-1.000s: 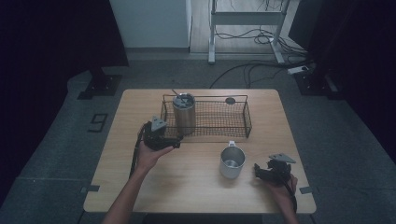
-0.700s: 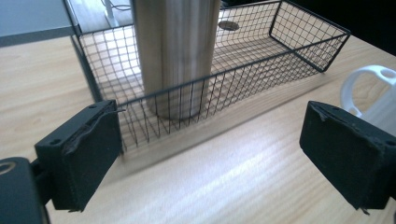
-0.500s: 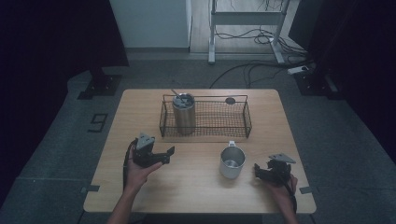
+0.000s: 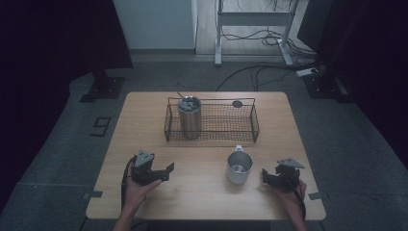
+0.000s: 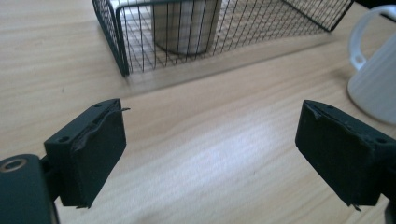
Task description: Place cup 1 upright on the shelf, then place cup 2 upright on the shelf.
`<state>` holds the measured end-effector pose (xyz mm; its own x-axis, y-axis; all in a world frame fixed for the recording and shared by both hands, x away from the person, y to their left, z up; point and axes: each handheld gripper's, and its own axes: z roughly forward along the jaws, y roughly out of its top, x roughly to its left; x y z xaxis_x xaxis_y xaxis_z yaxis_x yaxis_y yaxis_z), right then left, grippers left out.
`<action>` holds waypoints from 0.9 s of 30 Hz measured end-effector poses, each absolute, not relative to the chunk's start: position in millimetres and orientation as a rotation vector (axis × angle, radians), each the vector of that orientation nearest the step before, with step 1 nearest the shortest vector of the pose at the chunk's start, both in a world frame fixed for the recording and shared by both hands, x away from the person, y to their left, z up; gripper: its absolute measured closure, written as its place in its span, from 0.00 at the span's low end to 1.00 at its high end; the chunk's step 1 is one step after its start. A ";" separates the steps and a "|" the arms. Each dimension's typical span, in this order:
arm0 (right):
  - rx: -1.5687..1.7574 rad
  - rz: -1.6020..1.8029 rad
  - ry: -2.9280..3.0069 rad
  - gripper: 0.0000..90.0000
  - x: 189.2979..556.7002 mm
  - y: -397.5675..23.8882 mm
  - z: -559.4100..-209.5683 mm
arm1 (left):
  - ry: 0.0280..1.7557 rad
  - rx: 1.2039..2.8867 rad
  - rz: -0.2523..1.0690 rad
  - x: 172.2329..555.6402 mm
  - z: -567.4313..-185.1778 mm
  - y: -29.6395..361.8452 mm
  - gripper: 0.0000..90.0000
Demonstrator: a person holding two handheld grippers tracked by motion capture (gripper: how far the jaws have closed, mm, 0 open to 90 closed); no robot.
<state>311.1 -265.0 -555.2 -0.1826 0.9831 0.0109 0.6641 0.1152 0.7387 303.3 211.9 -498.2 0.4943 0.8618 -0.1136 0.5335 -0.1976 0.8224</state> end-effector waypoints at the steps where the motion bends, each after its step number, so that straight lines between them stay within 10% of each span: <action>1: 1.593 0.852 1.907 0.15 311.1 -265.0 -555.2 | 1.163 1.874 0.469 302.5 -499.4 212.7 0.10; 27: 1.595 0.854 1.908 0.15 311.2 -265.2 -555.2 | 1.215 1.936 0.442 297.1 -526.8 213.0 0.12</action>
<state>311.2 -265.2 -555.2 -0.1834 0.9829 0.0131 0.6646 0.1141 0.7385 297.1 213.0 -526.8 0.4797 0.8701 -0.1131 0.5943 -0.2275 0.7714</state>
